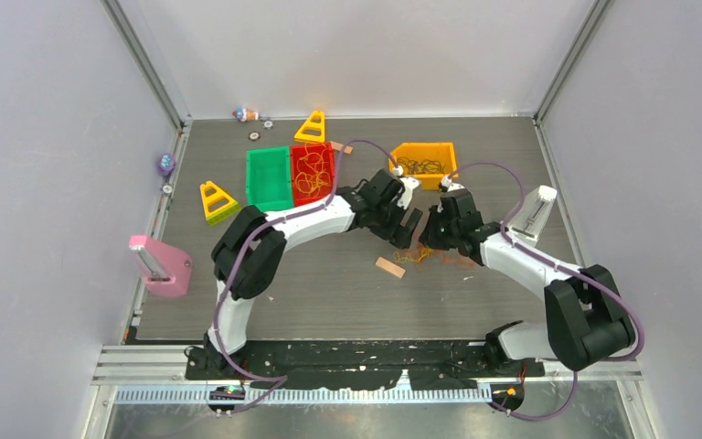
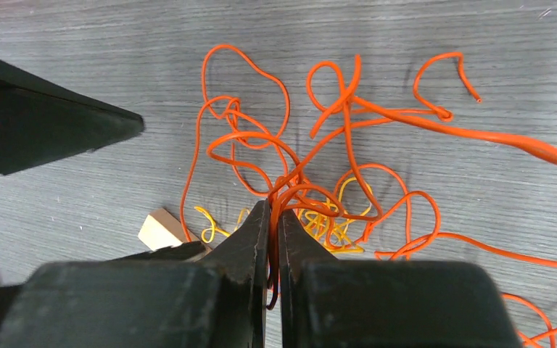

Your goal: Untangle the cables

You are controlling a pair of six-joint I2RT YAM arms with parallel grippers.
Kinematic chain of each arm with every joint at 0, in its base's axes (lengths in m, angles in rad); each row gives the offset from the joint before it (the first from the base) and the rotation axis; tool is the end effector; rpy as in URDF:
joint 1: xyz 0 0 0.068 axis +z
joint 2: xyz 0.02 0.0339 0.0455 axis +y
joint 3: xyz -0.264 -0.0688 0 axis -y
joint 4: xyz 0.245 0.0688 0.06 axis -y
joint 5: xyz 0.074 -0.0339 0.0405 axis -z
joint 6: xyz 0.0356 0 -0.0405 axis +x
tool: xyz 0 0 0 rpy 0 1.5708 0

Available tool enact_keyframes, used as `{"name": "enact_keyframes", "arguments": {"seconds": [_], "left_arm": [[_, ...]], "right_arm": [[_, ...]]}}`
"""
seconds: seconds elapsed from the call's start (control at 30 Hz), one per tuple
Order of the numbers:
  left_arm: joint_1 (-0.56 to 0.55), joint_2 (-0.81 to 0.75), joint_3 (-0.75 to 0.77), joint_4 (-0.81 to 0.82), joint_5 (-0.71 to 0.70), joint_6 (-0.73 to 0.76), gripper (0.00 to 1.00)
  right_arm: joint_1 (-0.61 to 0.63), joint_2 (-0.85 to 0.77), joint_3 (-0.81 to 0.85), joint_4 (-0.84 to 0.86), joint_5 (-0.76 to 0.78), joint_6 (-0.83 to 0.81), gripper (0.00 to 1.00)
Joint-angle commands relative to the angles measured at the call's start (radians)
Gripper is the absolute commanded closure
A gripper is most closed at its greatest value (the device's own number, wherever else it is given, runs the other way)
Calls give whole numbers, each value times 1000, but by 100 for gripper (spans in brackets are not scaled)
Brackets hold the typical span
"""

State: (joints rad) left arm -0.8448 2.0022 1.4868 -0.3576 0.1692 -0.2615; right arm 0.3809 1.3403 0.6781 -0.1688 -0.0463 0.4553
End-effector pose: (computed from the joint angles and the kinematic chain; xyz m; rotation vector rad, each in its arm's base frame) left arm 0.2898 -0.3354 0.2012 0.8092 2.4216 -0.6719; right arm 0.2441 0.0995 0.1863 0.0691 2.4472 0.4372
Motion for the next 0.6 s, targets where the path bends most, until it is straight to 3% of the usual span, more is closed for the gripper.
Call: {"name": "enact_keyframes", "arguments": {"seconds": [0.0,0.13,0.2,0.23,0.37,0.5,0.57], "left_arm": [[-23,80,104,-159,-52,-10,23],[-49,148,178,-214,-124,-9,31],[-51,184,208,-230,-137,-11,35],[-51,199,220,-237,-144,-12,40],[-51,254,259,-257,-143,-10,67],[-51,277,272,-267,-128,-6,95],[-50,246,248,-232,-131,2,100]], "right_arm": [[-2,-60,-9,58,41,30,95],[-2,-106,-38,69,105,49,87],[-3,-140,-53,69,133,53,70],[-3,-164,-59,69,144,57,57],[-14,-225,-83,38,219,69,28],[-35,-217,-75,-4,244,61,21],[-46,-185,-57,-32,247,49,18]]}}
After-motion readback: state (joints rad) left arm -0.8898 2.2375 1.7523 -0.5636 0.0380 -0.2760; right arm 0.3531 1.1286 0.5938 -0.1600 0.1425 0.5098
